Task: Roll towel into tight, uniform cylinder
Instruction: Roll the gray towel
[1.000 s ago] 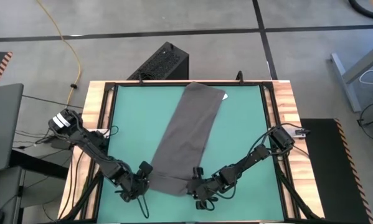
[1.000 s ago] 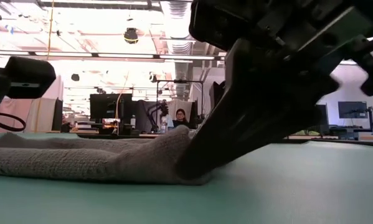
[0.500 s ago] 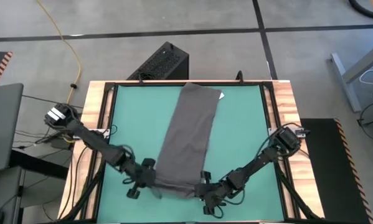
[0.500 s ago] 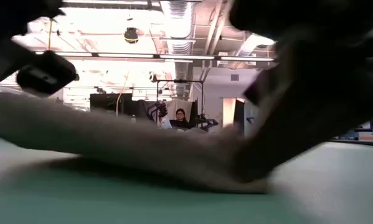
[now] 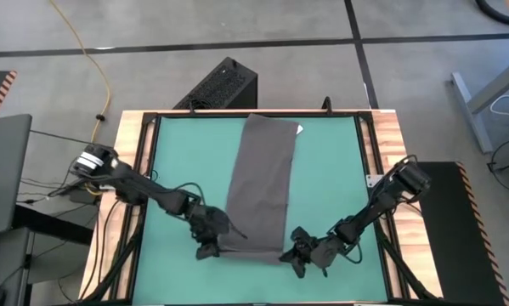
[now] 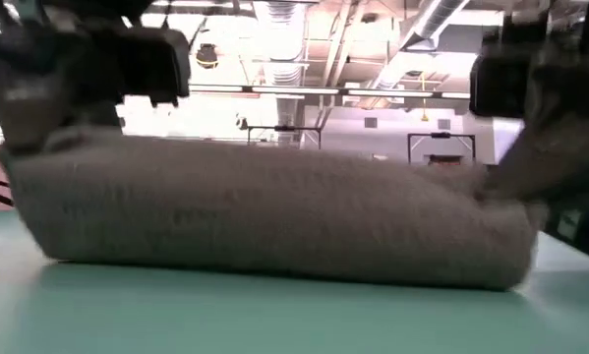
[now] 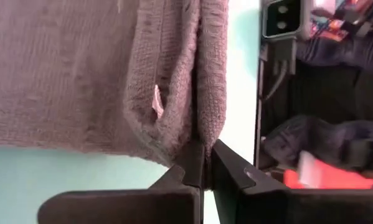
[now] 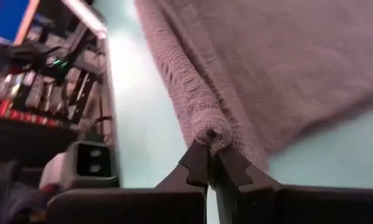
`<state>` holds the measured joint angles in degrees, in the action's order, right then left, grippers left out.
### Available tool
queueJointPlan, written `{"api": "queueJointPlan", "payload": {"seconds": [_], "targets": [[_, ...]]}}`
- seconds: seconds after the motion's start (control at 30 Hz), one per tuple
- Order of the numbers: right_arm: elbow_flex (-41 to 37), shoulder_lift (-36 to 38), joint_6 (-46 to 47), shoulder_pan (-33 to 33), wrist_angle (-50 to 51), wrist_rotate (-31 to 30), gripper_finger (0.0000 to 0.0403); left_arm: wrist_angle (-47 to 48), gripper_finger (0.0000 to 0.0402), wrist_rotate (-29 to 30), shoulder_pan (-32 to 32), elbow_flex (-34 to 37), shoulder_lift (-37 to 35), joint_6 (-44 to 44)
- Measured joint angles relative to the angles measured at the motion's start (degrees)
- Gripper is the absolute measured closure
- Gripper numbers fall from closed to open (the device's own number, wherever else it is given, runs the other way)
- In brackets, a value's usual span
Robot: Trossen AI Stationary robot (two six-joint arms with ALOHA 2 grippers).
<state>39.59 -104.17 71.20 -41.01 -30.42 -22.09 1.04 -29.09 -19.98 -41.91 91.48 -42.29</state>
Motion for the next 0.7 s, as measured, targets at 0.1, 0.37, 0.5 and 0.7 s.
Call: {"api": "queueJointPlan", "payload": {"seconds": [0.1,0.37,0.5,0.7], "targets": [[0.07,-1.09,1.19,-0.1,-0.34,-0.36,0.0376,-4.08,0.0398,-6.19,1.74,0.2,2.59,-1.57],[0.07,-1.76,-2.8,0.28,-3.36,-0.34,0.0378,-6.69,0.0361,-14.15,3.98,0.32,-0.63,3.07],[0.09,-1.76,-2.43,0.5,-3.3,-0.38,0.0377,-2.72,0.0346,-11.87,4.19,0.18,-3.7,8.31],[0.09,-1.82,-2.27,0.49,-3.41,-1.65,0.0377,-2.35,0.0339,-0.62,-1.27,0.19,-7.29,17.22]]}}
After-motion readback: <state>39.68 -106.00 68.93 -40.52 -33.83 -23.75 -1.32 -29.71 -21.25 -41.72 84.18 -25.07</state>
